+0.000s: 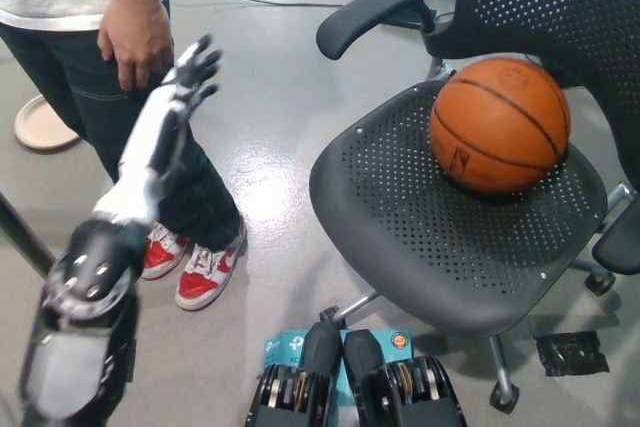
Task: The robot grabs the basketball from a person using both hands and then drops it on the black chair in the front
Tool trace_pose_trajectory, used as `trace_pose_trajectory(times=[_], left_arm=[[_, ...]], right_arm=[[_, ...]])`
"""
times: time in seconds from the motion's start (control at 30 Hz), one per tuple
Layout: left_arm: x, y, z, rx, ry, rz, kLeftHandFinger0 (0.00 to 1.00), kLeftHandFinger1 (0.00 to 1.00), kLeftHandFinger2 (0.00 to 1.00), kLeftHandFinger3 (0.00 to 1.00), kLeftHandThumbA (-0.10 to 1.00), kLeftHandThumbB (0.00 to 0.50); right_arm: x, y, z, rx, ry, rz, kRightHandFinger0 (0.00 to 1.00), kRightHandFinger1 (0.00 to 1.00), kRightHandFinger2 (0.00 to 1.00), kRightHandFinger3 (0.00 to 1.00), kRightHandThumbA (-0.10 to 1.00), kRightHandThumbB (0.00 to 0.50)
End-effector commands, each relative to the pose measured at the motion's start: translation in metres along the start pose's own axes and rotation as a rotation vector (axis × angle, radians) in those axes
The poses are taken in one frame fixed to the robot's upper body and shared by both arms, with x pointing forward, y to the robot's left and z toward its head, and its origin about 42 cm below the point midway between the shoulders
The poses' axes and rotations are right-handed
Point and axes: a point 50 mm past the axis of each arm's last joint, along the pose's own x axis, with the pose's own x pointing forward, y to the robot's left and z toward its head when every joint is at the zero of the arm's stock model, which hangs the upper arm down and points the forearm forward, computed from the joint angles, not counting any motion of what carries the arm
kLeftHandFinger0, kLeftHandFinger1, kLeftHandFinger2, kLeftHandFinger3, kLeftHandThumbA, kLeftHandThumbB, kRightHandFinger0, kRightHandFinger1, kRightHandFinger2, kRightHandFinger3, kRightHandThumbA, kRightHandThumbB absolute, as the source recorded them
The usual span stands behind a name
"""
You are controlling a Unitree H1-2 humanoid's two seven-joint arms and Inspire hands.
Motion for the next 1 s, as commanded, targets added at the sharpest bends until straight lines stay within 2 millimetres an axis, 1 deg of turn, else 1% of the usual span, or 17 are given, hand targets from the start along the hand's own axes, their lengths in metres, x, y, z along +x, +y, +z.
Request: trace_pose_trajectory(times=[0.0,0.1,0.23,0.33,0.37,0.47,0.5,0.53,0.57,0.6,0.63,0.73,0.77,0.83,0.9,0.93,0.97], left_arm=[[-0.013,0.02,0.014,-0.024,-0.076,0.012,1.0,1.0,1.0,1.0,1.0,0.267],[-0.03,0.032,0.008,-0.037,-0.085,0.042,1.0,1.0,1.0,1.0,1.0,0.246],[-0.051,0.041,-0.001,-0.077,-0.051,0.079,1.0,1.0,1.0,1.0,1.0,0.253],[-0.058,0.044,-0.008,-0.087,-0.037,0.1,1.0,1.0,1.0,1.0,1.0,0.231],[-0.063,0.046,-0.012,-0.094,-0.028,0.11,1.0,1.0,1.0,1.0,1.0,0.198],[-0.072,0.048,-0.019,-0.102,-0.014,0.121,1.0,1.0,1.0,1.0,1.0,0.191],[-0.077,0.049,-0.023,-0.113,-0.001,0.12,1.0,1.0,1.0,1.0,1.0,0.194],[-0.079,0.049,-0.024,-0.119,-0.003,0.125,1.0,1.0,1.0,1.0,1.0,0.195],[-0.08,0.049,-0.025,-0.121,-0.004,0.127,1.0,1.0,1.0,1.0,1.0,0.197],[-0.082,0.048,-0.026,-0.135,-0.006,0.14,1.0,1.0,1.0,1.0,1.0,0.198],[-0.084,0.048,-0.028,-0.142,-0.004,0.145,1.0,1.0,1.0,1.0,1.0,0.179],[-0.09,0.046,-0.032,-0.153,-0.002,0.14,1.0,1.0,1.0,1.0,1.0,0.157],[-0.093,0.045,-0.034,-0.152,0.006,0.134,1.0,1.0,1.0,1.0,1.0,0.167],[-0.097,0.042,-0.034,-0.157,0.011,0.13,1.0,1.0,1.0,1.0,1.0,0.17],[-0.1,0.039,-0.033,-0.16,0.009,0.13,1.0,1.0,1.0,1.0,1.0,0.17],[-0.099,0.039,-0.033,-0.16,0.008,0.129,1.0,1.0,1.0,1.0,1.0,0.171],[-0.1,0.038,-0.032,-0.159,0.006,0.129,1.0,1.0,1.0,1.0,1.0,0.172]], right_arm=[[0.009,-0.011,0.016,-0.004,-0.104,-0.04,1.0,1.0,1.0,0.71,-0.08,0.196],[0.009,-0.018,0.012,-0.008,-0.087,-0.047,1.0,1.0,1.0,0.72,-0.07,0.184],[0.009,-0.032,0.006,-0.028,-0.053,-0.106,1.0,1.0,1.0,0.71,-0.08,0.202],[0.007,-0.036,0.004,-0.028,-0.042,-0.109,1.0,1.0,1.0,0.72,-0.1,0.184],[0.006,-0.038,0.003,-0.037,-0.036,-0.111,1.0,1.0,1.0,0.72,-0.1,0.189],[0.003,-0.038,0.0,-0.044,-0.033,-0.069,1.0,1.0,1.0,0.77,-0.05,0.208],[0.0,-0.039,-0.003,-0.059,-0.038,-0.039,1.0,1.0,1.0,0.99,0.08,0.232],[-0.003,-0.038,-0.002,-0.064,-0.031,0.011,1.0,1.0,1.0,1.0,0.27,0.267],[-0.004,-0.038,-0.002,-0.065,-0.028,0.033,1.0,1.0,1.0,1.0,0.37,0.275],[-0.01,-0.035,-0.002,-0.058,-0.012,0.101,1.0,1.0,1.0,1.0,0.6,0.323],[-0.015,-0.033,-0.003,-0.032,-0.018,0.166,1.0,1.0,1.0,1.0,0.68,0.326],[-0.029,-0.025,-0.006,0.001,-0.003,0.286,1.0,1.0,1.0,1.0,0.84,0.358],[-0.037,-0.021,-0.007,-0.001,0.002,0.315,1.0,1.0,1.0,1.0,0.89,0.377],[-0.047,-0.016,-0.008,-0.035,0.004,0.348,1.0,1.0,1.0,1.0,0.98,0.374],[-0.061,-0.01,-0.01,0.015,-0.003,0.395,1.0,1.0,1.0,1.0,0.98,0.377],[-0.061,-0.01,-0.01,0.015,-0.004,0.395,1.0,1.0,1.0,1.0,0.98,0.379],[-0.07,-0.005,-0.01,0.08,0.008,0.418,1.0,1.0,1.0,1.0,0.94,0.411]])
